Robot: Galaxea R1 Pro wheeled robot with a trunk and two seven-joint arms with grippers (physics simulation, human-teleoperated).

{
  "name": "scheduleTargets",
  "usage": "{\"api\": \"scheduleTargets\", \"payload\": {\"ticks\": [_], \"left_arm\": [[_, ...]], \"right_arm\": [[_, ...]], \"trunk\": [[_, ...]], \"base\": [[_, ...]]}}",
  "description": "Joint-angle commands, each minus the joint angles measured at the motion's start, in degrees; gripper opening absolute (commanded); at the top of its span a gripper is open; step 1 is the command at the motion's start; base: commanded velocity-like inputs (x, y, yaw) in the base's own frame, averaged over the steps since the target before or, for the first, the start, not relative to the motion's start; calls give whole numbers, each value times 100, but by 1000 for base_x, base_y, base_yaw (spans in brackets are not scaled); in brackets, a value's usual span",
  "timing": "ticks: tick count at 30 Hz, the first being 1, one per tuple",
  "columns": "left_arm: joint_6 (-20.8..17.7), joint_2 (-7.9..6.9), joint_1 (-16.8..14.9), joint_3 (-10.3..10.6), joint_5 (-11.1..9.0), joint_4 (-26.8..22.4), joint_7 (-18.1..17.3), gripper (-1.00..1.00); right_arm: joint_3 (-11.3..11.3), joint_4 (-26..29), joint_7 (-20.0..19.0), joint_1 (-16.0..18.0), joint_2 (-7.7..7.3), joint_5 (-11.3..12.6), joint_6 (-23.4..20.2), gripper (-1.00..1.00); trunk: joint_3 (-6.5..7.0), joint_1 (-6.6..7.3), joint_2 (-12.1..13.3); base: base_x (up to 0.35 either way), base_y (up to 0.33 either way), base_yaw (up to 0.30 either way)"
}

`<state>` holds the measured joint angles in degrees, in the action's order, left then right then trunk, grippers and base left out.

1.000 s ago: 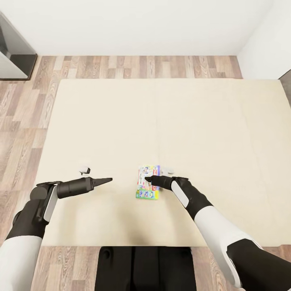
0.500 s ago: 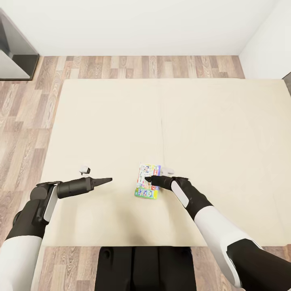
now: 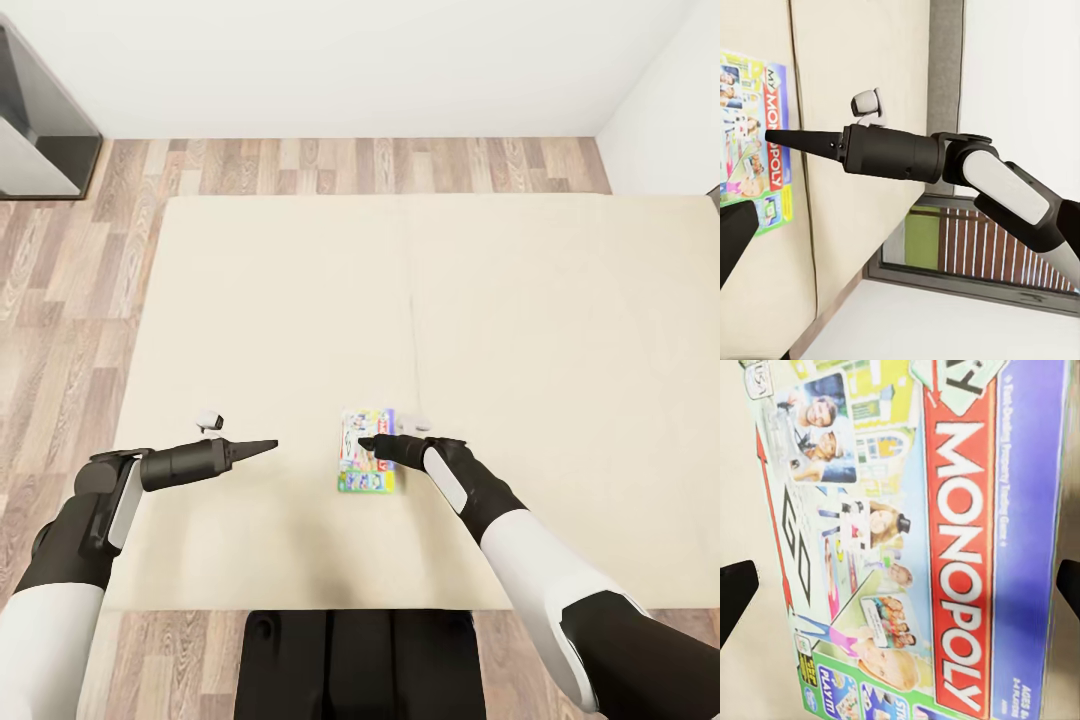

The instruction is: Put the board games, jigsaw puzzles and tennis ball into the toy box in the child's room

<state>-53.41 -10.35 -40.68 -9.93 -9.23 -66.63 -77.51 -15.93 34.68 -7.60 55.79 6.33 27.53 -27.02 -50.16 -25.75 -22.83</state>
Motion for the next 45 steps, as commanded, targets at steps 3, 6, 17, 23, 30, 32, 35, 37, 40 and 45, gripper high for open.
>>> {"api": "scheduleTargets", "payload": {"ticks": [3, 6, 17, 23, 30, 32, 35, 37, 40, 45], "left_arm": [[-55, -2, -1, 0, -16, 0, -10, 100], [-56, -1, -1, 0, -13, 0, -8, 100], [-55, -1, -1, 0, -12, -1, -7, 100], [-56, -1, -1, 0, -14, 0, -8, 100], [-56, -2, -1, 0, -17, -2, -10, 100], [-56, -2, -1, 0, -16, -1, -10, 100], [-56, -2, -1, 0, -15, -2, -10, 100], [-56, -2, -1, 0, -16, -1, -10, 100], [-56, -2, -1, 0, -17, -1, -10, 100], [-56, -2, -1, 0, -18, 0, -10, 100]], "right_arm": [[-2, 3, -4, 2, -1, 6, -26, 100], [-1, 6, -4, 2, -1, 6, -29, 100], [-1, 8, -4, 2, -1, 6, -30, 100], [-1, 11, -4, 2, -1, 6, -31, 100], [1, 12, -4, 2, -1, 6, -31, 100], [2, 12, -4, 2, -1, 6, -31, 100], [2, 10, -4, 2, -1, 6, -31, 100], [2, 11, -4, 2, -1, 6, -31, 100], [2, 12, -4, 2, -1, 6, -31, 100], [2, 12, -4, 2, -1, 6, -31, 100]], "trunk": [[-6, -3, -9], [-6, -3, -9], [-6, -3, -9], [-6, -3, -9], [-6, -3, -9], [-6, -3, -9], [-6, -3, -9], [-6, -3, -9], [-6, -3, -9], [-6, -3, -9]], "base": [[0, 99, 0], [0, 100, 0], [0, 103, 0], [0, 107, 0], [0, 109, 0], [0, 109, 0], [0, 110, 0], [0, 110, 0], [0, 110, 0], [0, 110, 0]]}}
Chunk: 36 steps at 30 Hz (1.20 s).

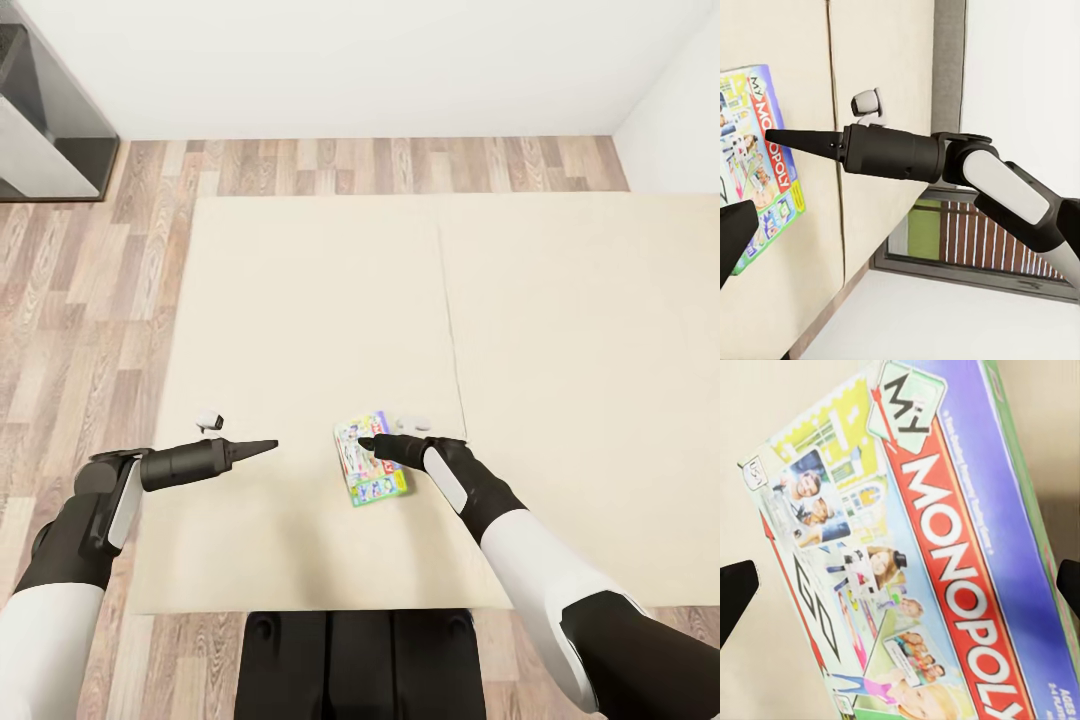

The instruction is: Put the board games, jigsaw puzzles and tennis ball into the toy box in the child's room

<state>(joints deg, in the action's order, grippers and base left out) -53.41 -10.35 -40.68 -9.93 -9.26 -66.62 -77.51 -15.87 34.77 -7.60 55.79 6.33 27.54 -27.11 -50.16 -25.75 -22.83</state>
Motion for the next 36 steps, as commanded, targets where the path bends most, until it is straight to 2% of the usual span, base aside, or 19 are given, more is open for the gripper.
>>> {"api": "scheduleTargets", "payload": {"ticks": [1, 36], "left_arm": [[-55, -2, -1, 0, -14, 0, -10, 100], [-46, -2, -1, 0, -14, -2, -10, 100]], "right_arm": [[-4, 3, -4, 2, 0, 6, -22, 100], [-8, 3, -8, 2, 0, 3, -22, 100]], "trunk": [[-6, -3, -9], [-6, -3, -9]], "base": [[0, 110, 0], [-7, 21, 0]]}}
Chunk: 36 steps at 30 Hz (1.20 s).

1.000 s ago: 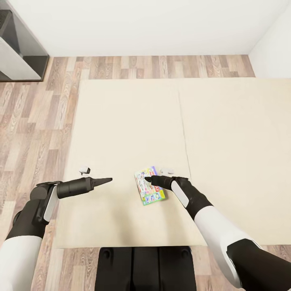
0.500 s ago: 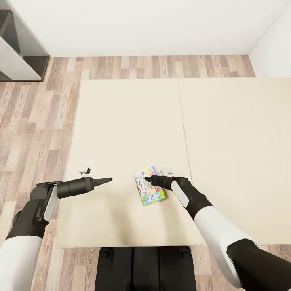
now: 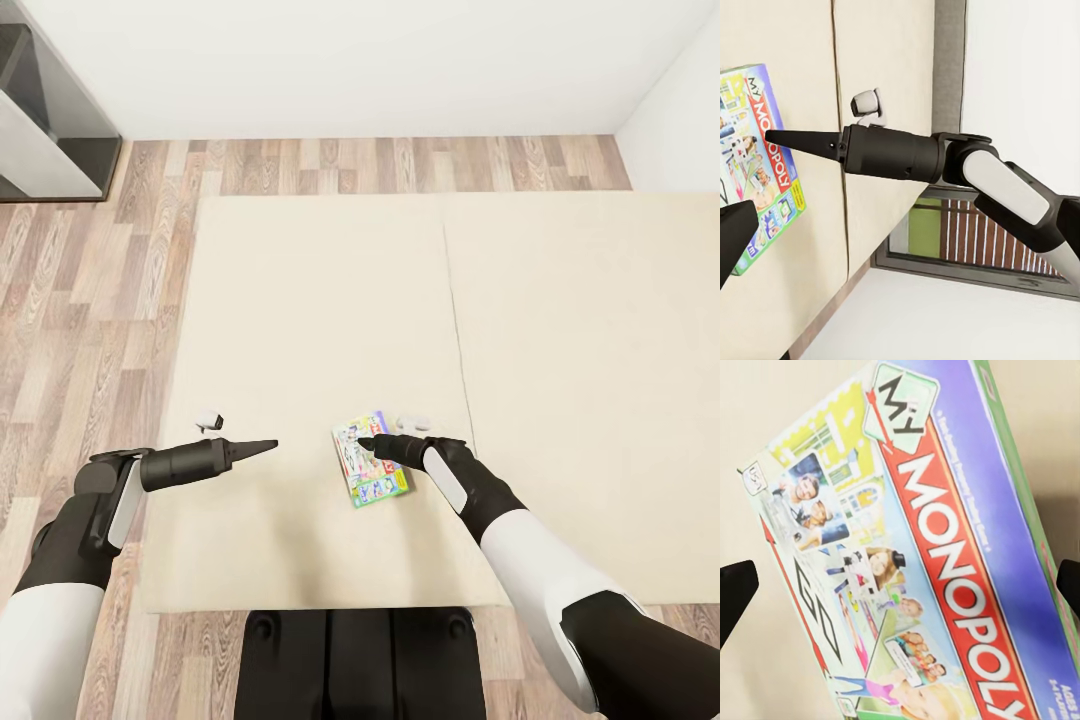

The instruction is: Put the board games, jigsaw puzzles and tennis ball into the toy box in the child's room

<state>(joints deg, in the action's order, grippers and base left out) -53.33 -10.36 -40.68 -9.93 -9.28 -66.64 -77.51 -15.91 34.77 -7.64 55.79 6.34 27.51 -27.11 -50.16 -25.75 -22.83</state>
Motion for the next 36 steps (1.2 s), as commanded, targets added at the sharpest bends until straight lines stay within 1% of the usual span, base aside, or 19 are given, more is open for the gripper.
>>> {"api": "scheduleTargets", "payload": {"ticks": [1, 17, 26, 36], "left_arm": [[-55, -1, -1, 0, -12, 0, -10, 100], [-55, -1, -1, 0, -12, 1, -10, 100], [-61, -1, -1, -1, -12, 1, -10, 100], [-62, -1, -1, -1, -12, 0, -10, 100]], "right_arm": [[-3, 4, -5, 2, -1, 6, -22, 100], [3, 12, -12, 2, -1, 3, -30, 100], [11, 12, -10, 2, -1, 2, -25, 100], [9, 12, -9, 2, -1, 2, -22, 100]], "trunk": [[-6, -3, -9], [-6, -3, -9], [-6, -3, -9], [-6, -3, -9]], "base": [[0, 0, 0], [0, 0, 0], [0, 83, 0], [0, 32, 0]]}}
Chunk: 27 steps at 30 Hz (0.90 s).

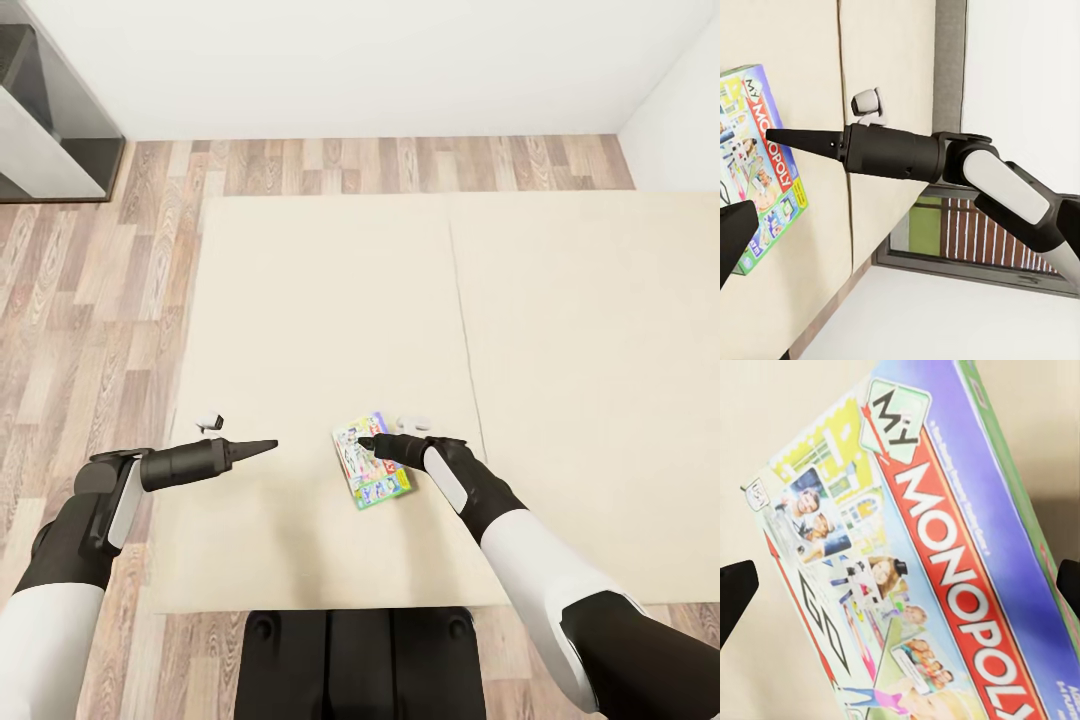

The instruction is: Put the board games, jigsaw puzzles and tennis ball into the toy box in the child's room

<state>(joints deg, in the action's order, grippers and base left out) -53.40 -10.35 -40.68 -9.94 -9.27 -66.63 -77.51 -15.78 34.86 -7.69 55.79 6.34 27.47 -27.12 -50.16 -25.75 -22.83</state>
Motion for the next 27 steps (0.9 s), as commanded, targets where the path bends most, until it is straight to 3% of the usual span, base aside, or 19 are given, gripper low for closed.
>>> {"api": "scheduleTargets", "payload": {"ticks": [1, 27], "left_arm": [[-55, -2, -1, 0, -13, 0, -10, 100], [-57, 0, -1, 1, -13, -1, -10, 100]], "right_arm": [[-4, 3, -4, 2, -1, 6, -22, 100], [8, 3, -10, 2, -1, 21, -30, 100]], "trunk": [[-6, -3, -9], [-6, -3, -9]], "base": [[0, 70, 0], [0, 142, 0]]}}
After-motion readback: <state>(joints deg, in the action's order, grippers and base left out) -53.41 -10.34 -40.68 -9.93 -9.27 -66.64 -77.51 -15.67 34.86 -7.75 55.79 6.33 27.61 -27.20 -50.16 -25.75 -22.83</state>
